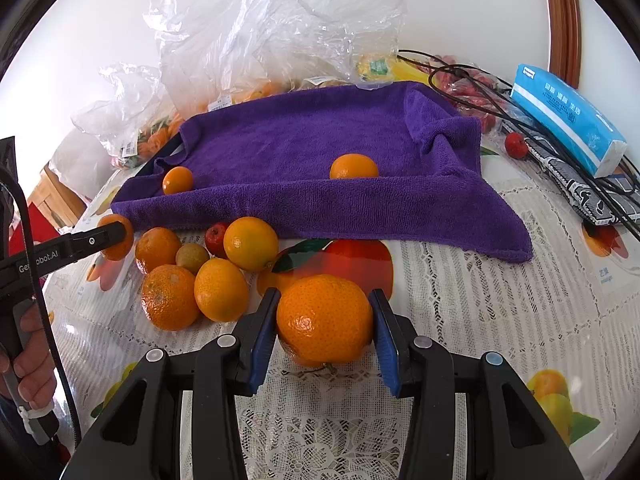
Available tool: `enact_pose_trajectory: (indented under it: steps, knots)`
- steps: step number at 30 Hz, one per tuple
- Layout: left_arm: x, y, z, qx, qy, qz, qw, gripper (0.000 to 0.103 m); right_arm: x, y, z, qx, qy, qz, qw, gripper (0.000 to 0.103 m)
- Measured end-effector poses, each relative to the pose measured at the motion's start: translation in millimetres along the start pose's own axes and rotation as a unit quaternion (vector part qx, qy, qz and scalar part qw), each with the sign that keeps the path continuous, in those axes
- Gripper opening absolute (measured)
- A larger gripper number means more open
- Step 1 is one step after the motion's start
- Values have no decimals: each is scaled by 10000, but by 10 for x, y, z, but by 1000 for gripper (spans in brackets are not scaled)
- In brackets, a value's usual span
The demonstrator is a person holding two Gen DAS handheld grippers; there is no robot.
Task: Organize fruits
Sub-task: 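Grasp a large orange with the right tool while the left tool grasps another large orange, then carry both large oranges over the purple towel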
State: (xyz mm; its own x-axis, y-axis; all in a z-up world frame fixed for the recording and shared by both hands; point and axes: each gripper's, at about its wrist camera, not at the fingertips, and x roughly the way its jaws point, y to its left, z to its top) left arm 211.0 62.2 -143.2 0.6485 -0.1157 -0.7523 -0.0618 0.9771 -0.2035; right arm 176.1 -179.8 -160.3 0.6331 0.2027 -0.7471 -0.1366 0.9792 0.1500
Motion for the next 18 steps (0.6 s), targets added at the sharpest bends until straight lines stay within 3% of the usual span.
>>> enact_pose_trajectory:
  steps: [4,8,18]
  knots:
    - [111,-9,-37,19,158,184,9997,41,4,3,3,-6,-3,-4,10000,44]
    - [91,-19,-28,32,-56,273,9996,41,1,-1,1,-8,-21,-5,10000,44]
    - [100,-45,-49,24,-167,337,9993,41,5,-19,-10,56,2,71,10000,45]
